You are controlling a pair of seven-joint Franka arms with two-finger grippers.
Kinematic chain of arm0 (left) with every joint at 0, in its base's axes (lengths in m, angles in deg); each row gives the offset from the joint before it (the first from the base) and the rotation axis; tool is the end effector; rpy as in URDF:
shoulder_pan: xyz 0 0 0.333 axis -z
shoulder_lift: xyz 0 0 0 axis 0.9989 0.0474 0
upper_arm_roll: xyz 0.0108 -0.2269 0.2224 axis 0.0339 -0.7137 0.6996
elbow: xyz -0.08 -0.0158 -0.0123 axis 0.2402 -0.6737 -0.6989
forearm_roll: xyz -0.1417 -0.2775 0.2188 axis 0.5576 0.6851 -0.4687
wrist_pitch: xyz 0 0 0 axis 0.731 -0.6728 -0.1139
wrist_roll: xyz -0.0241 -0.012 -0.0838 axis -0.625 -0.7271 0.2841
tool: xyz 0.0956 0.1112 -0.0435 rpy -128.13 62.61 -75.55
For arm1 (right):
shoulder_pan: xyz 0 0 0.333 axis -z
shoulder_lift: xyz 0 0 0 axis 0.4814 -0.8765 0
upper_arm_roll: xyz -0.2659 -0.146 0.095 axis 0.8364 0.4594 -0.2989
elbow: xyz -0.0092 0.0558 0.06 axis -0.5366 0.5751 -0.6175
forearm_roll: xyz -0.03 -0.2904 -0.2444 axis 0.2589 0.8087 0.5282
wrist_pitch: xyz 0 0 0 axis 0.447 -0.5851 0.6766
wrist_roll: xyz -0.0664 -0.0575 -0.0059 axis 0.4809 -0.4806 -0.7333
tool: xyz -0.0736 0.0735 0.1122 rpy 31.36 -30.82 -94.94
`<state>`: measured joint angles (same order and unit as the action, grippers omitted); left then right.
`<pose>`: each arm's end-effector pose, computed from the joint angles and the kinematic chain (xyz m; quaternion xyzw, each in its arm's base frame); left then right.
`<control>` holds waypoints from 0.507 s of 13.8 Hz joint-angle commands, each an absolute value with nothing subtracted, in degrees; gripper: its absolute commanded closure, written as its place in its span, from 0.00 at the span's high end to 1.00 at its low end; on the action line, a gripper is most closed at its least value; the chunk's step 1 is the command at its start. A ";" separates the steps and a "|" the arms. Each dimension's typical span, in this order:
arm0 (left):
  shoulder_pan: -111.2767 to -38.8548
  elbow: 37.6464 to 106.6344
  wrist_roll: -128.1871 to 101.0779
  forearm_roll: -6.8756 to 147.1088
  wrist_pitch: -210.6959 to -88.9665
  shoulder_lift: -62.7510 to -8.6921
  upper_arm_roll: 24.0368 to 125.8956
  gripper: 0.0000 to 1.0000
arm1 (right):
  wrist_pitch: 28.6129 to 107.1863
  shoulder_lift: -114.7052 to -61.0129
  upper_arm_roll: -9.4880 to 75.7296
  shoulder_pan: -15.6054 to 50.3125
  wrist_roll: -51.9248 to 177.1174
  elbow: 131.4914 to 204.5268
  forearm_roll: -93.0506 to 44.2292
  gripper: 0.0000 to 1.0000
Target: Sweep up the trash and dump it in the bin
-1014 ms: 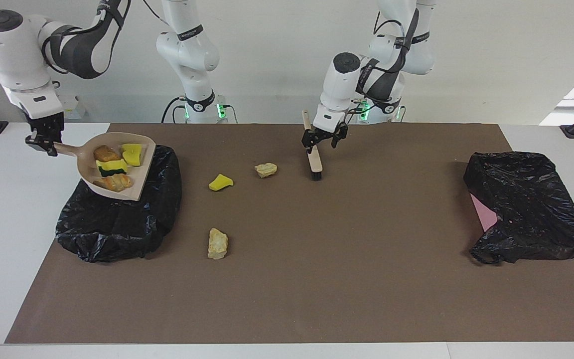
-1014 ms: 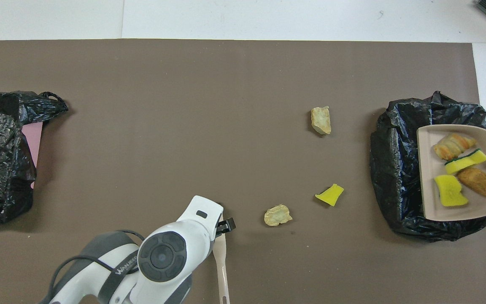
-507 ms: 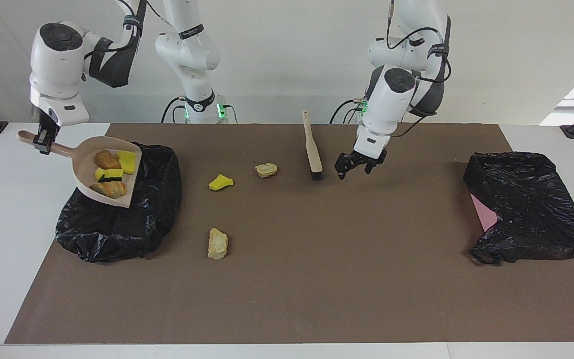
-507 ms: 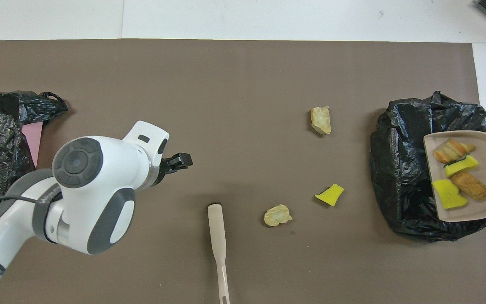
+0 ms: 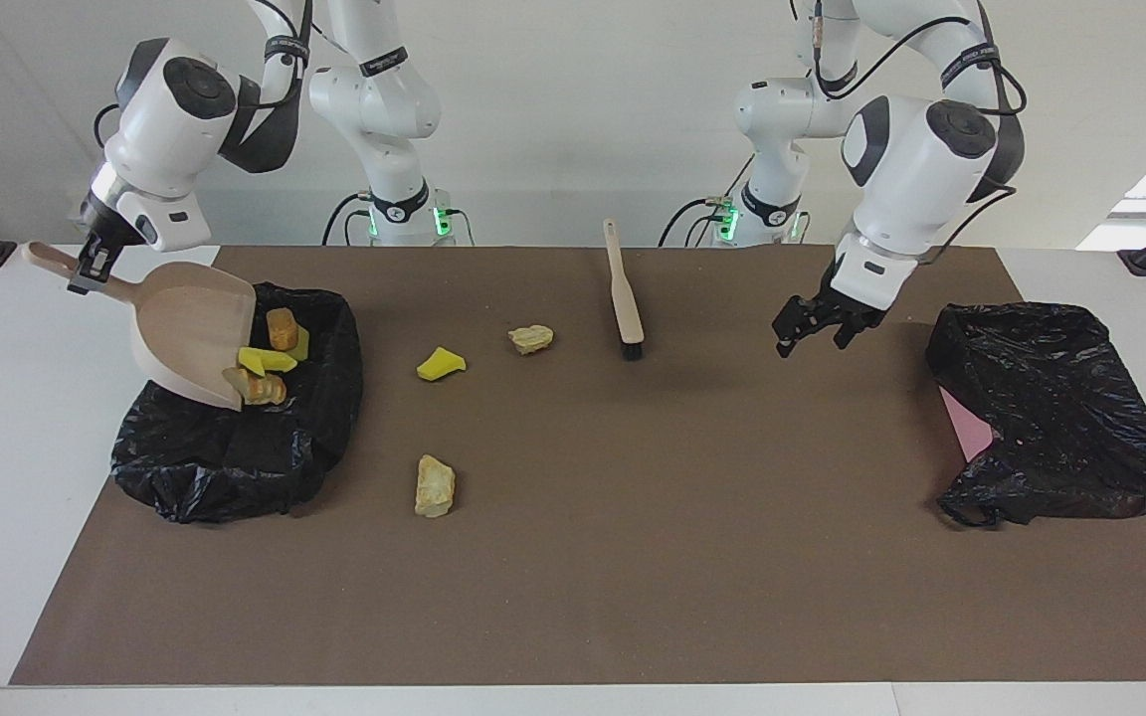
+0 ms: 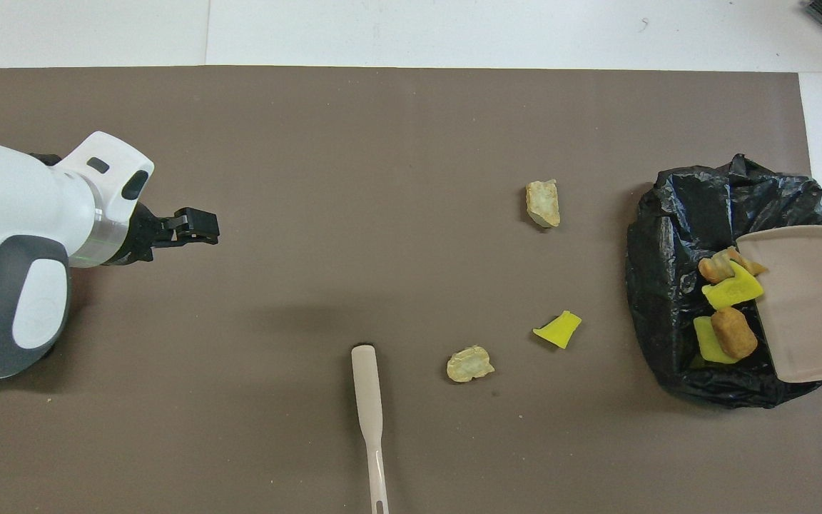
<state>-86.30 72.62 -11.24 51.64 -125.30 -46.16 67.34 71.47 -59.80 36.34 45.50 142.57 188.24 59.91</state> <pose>0.5440 -0.1247 0.4630 0.9949 0.0747 0.0253 0.0624 0.4846 -0.1790 0.5037 0.5808 0.6972 -0.2708 0.3213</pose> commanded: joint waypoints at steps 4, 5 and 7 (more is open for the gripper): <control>-89.65 66.22 -24.57 47.18 -117.81 -45.34 66.83 1.00 | 68.43 -56.70 36.01 44.51 141.43 185.91 66.12 0.00; -90.53 65.87 -28.00 47.18 -116.32 -45.86 67.09 1.00 | 67.99 -56.78 36.01 43.90 141.43 185.20 66.12 0.00; -89.49 63.24 -31.63 47.09 -112.37 -45.96 70.15 1.00 | 65.28 -57.75 36.01 40.57 140.91 183.01 65.95 0.00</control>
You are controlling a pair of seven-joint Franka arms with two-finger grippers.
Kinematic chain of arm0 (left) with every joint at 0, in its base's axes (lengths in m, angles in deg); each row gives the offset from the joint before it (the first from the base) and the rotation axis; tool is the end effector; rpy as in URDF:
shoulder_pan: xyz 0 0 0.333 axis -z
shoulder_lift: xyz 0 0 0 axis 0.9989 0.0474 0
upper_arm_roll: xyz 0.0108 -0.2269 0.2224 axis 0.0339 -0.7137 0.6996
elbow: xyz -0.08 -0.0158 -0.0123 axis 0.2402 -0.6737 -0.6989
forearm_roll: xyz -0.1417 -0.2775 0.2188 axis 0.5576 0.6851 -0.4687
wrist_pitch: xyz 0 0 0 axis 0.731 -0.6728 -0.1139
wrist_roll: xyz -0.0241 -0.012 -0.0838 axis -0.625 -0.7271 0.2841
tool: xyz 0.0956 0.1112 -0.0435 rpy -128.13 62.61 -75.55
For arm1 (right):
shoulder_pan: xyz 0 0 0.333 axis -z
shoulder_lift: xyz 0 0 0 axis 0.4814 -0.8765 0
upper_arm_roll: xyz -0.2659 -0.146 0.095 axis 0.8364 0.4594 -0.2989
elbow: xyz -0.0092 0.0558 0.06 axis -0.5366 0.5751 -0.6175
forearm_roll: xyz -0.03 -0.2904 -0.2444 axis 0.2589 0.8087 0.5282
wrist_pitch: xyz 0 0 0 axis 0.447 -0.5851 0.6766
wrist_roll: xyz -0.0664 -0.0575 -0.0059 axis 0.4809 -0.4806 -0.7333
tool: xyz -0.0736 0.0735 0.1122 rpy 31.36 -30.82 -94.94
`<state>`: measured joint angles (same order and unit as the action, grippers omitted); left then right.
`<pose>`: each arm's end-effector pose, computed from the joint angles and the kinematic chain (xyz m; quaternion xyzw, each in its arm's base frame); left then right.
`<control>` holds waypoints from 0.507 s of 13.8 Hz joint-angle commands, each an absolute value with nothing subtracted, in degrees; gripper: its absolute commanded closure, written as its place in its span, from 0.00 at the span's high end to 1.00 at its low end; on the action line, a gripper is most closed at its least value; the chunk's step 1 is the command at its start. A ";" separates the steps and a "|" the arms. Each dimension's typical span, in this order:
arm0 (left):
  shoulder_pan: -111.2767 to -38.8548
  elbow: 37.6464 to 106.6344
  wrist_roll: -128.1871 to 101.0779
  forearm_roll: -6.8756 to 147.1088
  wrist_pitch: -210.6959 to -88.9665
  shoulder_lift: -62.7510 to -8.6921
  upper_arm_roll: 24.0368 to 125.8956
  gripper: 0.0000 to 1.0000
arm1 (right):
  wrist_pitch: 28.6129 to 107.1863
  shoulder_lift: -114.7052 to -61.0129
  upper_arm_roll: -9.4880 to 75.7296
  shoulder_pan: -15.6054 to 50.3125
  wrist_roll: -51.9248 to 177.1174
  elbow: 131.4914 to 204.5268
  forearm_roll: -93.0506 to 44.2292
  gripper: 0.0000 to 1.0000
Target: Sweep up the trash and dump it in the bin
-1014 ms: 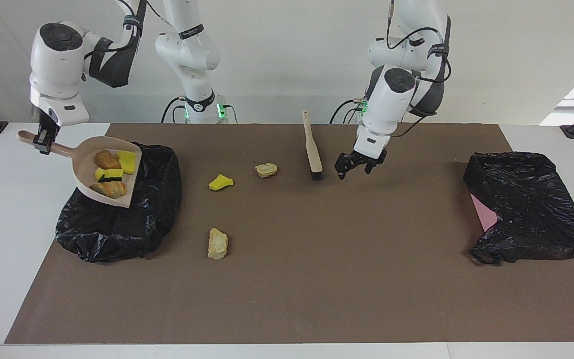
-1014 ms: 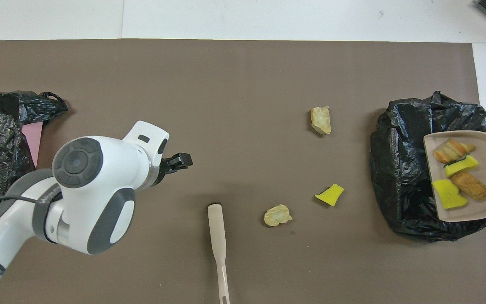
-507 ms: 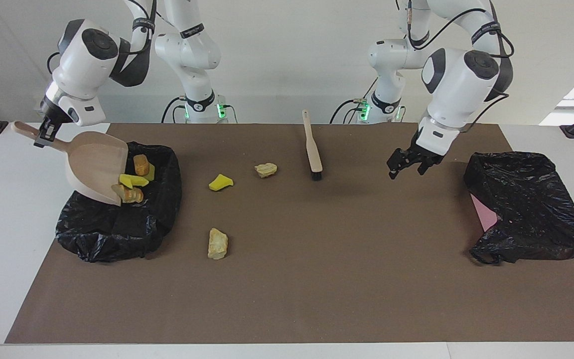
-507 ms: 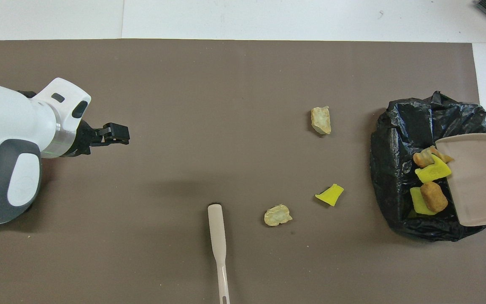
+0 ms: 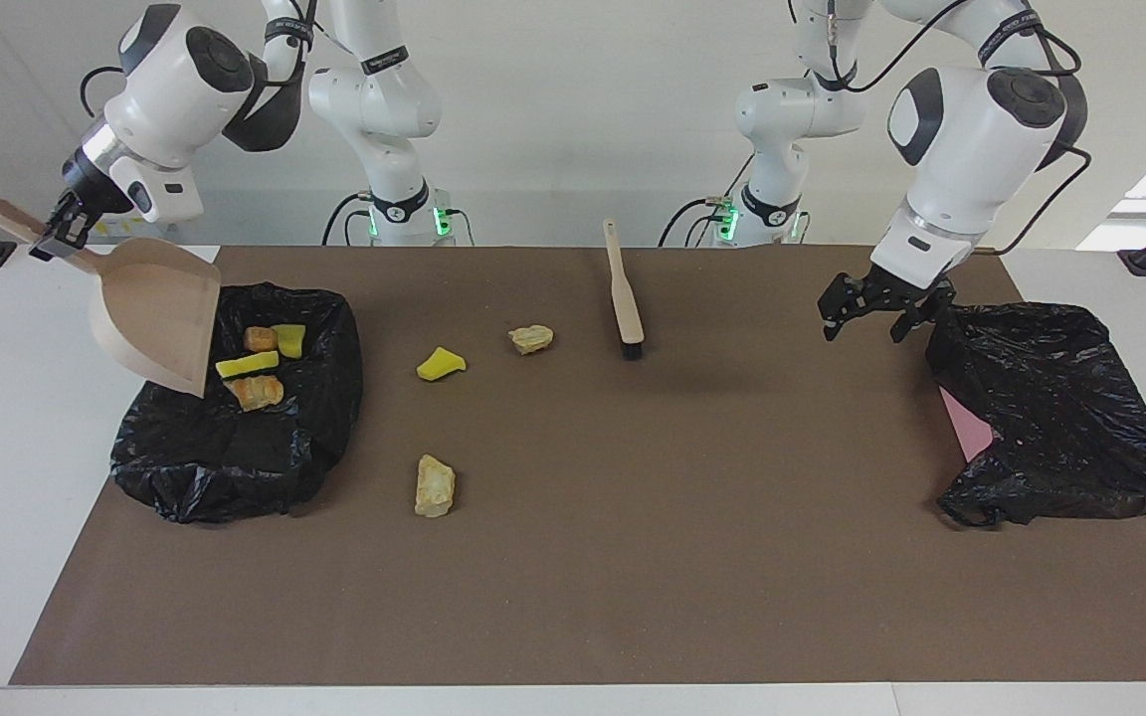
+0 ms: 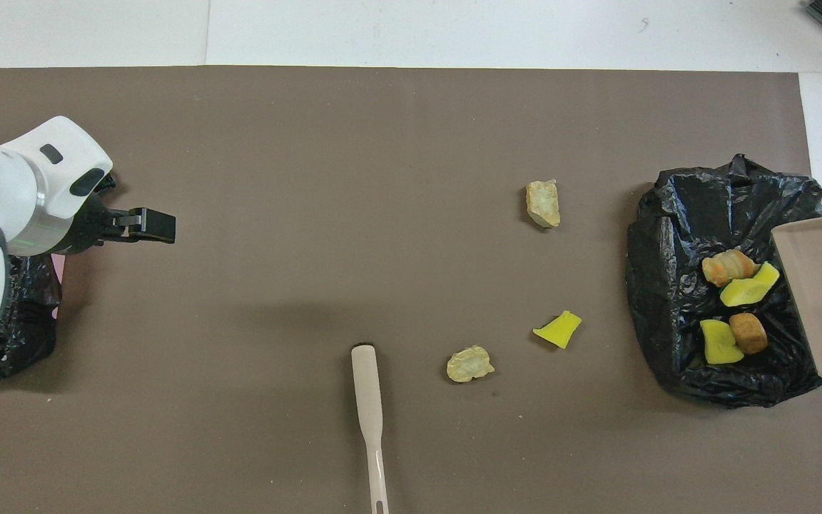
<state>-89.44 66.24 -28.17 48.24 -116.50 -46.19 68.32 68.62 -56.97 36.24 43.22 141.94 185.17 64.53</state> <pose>0.5483 -0.0799 0.5011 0.9981 -0.0513 0.0175 0.0289 0.4836 -0.1665 0.5595 0.5641 0.6776 -0.2850 0.3760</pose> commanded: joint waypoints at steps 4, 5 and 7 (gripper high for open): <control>-80.53 59.64 -32.78 44.89 -106.57 -48.42 78.77 1.00 | 59.48 -63.36 35.58 33.54 137.57 174.58 58.33 0.00; -80.25 57.62 -32.78 44.80 -104.72 -48.42 79.13 1.00 | 57.81 -64.94 35.58 32.13 136.26 172.04 55.86 0.00; -80.17 56.02 -32.95 44.72 -103.21 -48.24 78.79 1.00 | 55.25 -67.93 35.58 28.80 131.88 167.20 50.33 0.00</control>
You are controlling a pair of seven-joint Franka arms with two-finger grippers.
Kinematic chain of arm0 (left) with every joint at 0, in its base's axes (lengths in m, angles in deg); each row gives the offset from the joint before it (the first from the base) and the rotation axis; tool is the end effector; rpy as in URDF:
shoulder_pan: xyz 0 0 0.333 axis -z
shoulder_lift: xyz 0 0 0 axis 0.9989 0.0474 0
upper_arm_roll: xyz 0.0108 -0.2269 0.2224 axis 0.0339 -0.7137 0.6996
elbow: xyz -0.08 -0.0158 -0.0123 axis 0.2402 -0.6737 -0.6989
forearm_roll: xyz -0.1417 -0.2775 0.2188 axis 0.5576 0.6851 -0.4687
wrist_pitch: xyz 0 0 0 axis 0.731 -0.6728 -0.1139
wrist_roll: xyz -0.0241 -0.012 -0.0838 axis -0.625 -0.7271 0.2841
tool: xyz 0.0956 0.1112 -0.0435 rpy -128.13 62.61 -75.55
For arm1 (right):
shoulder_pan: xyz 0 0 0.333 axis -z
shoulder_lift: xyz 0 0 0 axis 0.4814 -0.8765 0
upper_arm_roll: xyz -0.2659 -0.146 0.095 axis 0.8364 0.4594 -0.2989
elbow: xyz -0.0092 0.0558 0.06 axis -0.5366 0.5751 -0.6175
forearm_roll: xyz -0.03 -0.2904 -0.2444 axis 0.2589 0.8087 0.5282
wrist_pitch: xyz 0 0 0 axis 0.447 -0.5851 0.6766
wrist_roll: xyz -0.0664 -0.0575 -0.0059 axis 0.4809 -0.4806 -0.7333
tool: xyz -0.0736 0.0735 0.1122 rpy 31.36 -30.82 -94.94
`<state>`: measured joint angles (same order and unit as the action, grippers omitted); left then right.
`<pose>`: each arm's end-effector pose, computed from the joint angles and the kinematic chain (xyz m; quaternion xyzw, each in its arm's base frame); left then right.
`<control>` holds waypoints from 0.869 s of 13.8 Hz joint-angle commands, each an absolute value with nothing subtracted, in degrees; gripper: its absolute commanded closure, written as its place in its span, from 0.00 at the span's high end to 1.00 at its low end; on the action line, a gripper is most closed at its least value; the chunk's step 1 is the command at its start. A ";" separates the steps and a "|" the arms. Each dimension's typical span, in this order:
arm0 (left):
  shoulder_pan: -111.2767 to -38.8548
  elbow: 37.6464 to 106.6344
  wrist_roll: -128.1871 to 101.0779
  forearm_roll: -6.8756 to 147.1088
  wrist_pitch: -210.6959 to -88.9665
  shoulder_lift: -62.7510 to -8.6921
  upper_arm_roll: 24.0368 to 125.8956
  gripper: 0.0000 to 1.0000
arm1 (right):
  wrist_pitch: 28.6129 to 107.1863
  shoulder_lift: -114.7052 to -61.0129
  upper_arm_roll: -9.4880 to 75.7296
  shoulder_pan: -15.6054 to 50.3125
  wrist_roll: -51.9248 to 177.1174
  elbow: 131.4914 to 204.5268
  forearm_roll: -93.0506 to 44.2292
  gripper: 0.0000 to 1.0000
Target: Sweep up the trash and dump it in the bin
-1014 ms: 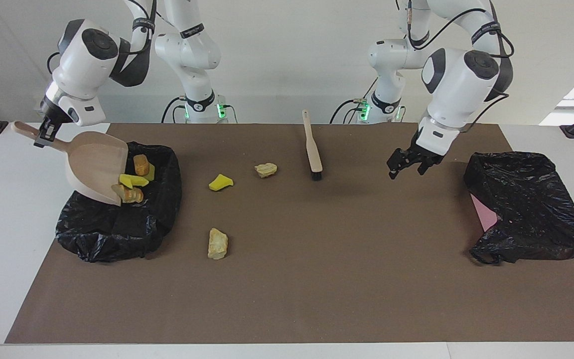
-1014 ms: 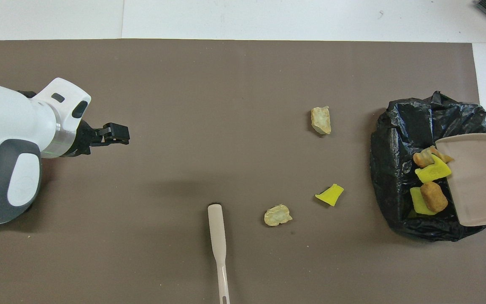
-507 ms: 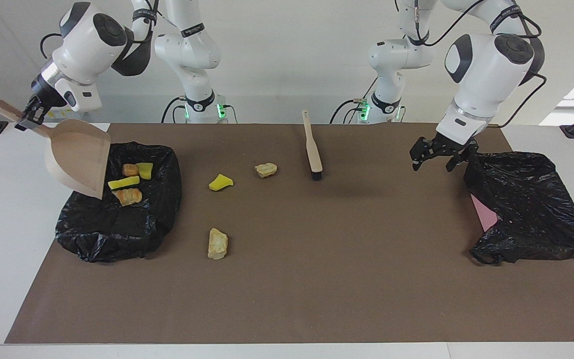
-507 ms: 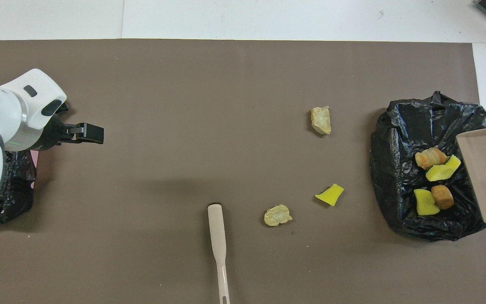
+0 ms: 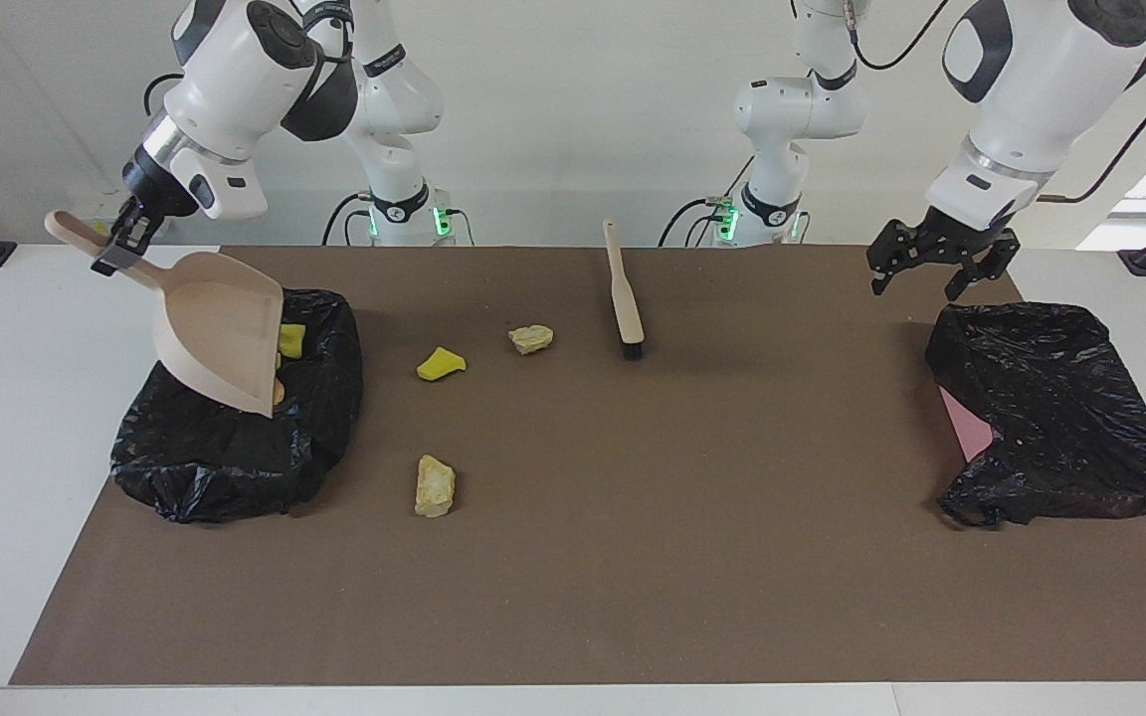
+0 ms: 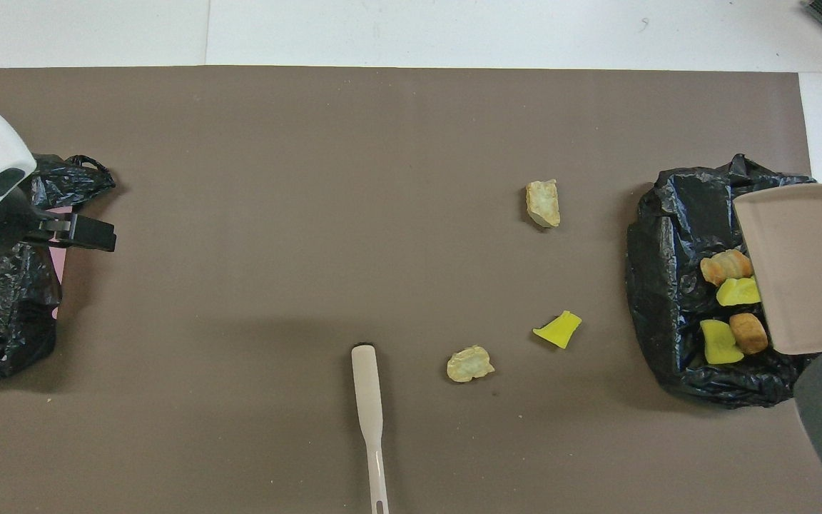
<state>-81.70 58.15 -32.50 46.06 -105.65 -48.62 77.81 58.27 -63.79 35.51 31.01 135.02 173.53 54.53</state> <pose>0.5304 -0.0566 0.5731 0.9966 -0.0802 0.0165 0.0105 0.5307 -0.0625 0.5750 0.6142 0.6758 -0.2085 0.3501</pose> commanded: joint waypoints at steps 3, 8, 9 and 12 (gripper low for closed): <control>-80.95 56.99 -38.83 44.89 -102.68 -49.03 78.96 1.00 | 54.72 -70.92 35.05 24.75 121.00 163.95 44.33 0.00; -81.31 56.99 -38.58 44.98 -102.41 -49.12 79.22 1.00 | 47.07 -83.75 34.52 16.49 101.15 147.07 37.31 0.00; -81.31 56.99 -38.58 44.98 -102.59 -49.12 79.22 1.00 | 47.07 -85.33 34.52 14.65 94.31 146.18 36.25 0.00; -81.22 56.98 -38.58 44.98 -102.59 -49.12 79.22 1.00 | 46.37 -92.97 34.52 7.79 77.31 138.99 33.10 0.00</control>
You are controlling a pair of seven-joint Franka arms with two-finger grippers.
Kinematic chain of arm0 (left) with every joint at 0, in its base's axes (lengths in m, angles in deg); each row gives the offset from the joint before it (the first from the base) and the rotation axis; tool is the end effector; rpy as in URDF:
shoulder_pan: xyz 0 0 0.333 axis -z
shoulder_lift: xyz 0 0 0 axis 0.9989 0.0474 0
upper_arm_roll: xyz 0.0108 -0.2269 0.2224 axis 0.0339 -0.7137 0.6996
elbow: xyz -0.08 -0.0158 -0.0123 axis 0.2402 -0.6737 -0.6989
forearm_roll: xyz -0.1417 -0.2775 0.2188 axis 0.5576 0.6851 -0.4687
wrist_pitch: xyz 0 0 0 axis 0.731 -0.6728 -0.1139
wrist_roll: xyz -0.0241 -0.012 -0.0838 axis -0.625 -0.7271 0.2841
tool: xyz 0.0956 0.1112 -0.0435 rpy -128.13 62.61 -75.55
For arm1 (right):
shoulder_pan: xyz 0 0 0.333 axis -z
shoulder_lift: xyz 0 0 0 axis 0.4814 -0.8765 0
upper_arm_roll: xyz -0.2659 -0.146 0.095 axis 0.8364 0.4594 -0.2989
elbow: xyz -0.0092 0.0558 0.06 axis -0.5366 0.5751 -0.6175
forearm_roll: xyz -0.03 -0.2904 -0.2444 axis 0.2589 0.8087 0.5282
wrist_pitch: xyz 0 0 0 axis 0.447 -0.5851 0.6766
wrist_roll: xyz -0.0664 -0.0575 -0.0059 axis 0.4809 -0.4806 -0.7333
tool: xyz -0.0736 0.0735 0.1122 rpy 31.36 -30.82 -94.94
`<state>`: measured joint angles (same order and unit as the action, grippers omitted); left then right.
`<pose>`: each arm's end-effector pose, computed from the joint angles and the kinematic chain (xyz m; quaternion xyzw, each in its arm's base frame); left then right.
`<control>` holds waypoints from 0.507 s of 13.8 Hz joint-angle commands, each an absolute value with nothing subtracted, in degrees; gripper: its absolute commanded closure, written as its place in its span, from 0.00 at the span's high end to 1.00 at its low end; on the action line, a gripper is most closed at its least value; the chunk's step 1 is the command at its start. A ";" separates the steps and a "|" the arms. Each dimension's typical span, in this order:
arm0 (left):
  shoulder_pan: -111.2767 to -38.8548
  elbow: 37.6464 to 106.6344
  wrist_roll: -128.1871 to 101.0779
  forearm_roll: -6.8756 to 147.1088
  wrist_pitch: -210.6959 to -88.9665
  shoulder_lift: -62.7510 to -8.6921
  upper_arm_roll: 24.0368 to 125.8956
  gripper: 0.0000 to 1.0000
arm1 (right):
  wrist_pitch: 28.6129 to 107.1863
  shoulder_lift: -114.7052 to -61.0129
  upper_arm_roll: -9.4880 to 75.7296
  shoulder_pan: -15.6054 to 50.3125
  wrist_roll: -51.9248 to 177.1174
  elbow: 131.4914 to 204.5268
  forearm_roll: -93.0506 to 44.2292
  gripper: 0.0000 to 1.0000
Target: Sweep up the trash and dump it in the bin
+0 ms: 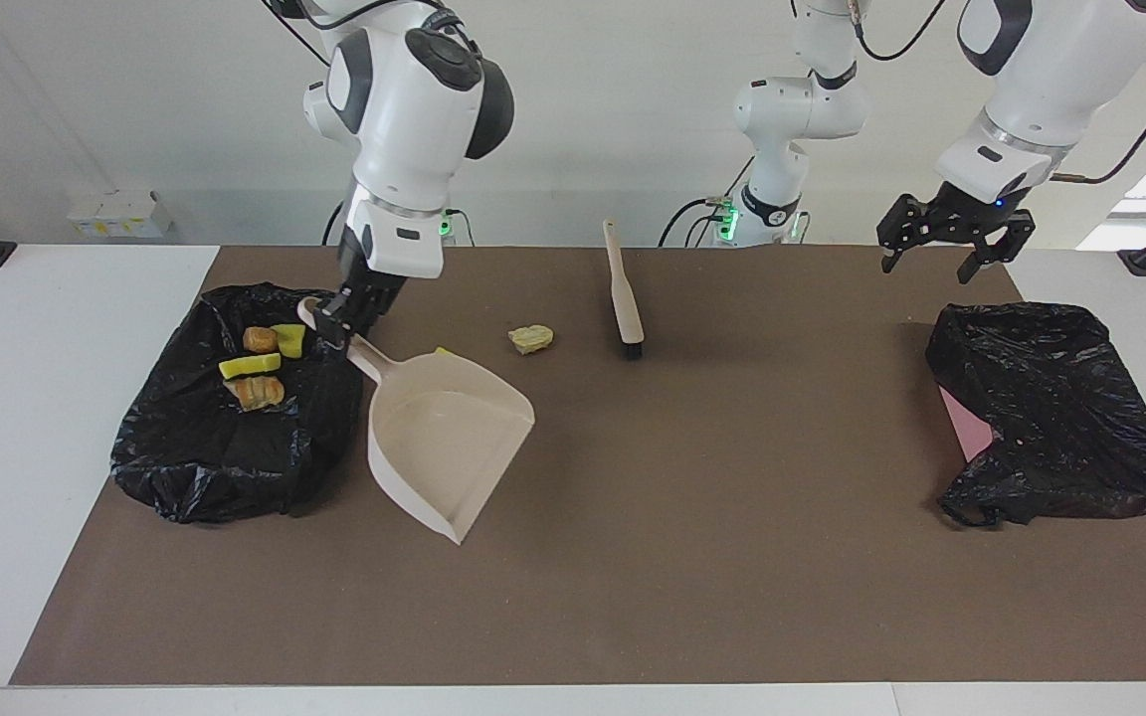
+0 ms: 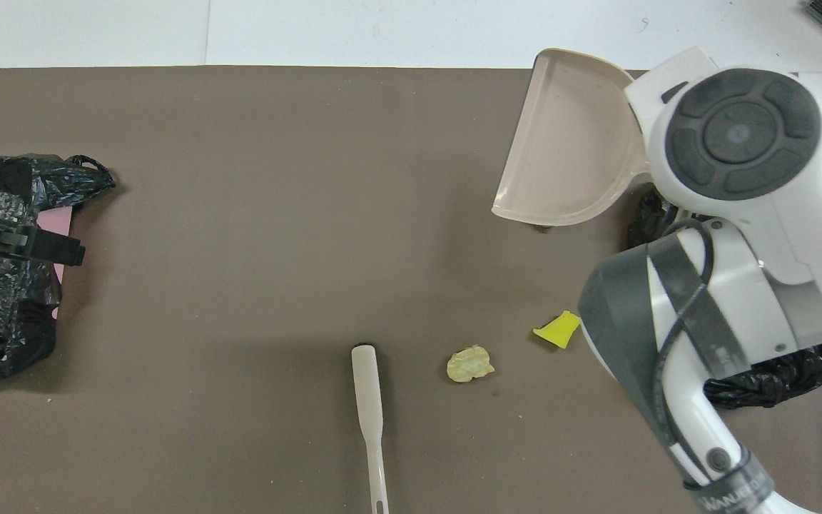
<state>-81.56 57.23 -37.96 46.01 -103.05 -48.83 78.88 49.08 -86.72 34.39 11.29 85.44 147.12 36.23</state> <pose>0.5248 -0.0471 0.5783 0.9927 -0.1199 0.0043 0.0101 0.6088 0.1808 0.5268 0.8472 0.4712 -0.0010 0.2453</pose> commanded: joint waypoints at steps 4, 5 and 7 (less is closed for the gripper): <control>-81.31 56.99 -38.58 44.98 -102.59 -49.12 79.22 1.00 | 46.63 -100.62 34.61 3.48 55.02 130.63 25.53 0.00; -81.31 56.99 -38.58 44.98 -102.59 -49.12 79.22 1.00 | 46.80 -102.56 34.43 3.21 48.86 128.96 22.90 0.00; -81.31 56.98 -38.58 44.98 -102.59 -49.12 79.22 1.00 | 47.68 -105.03 34.34 1.72 39.61 127.55 19.11 0.00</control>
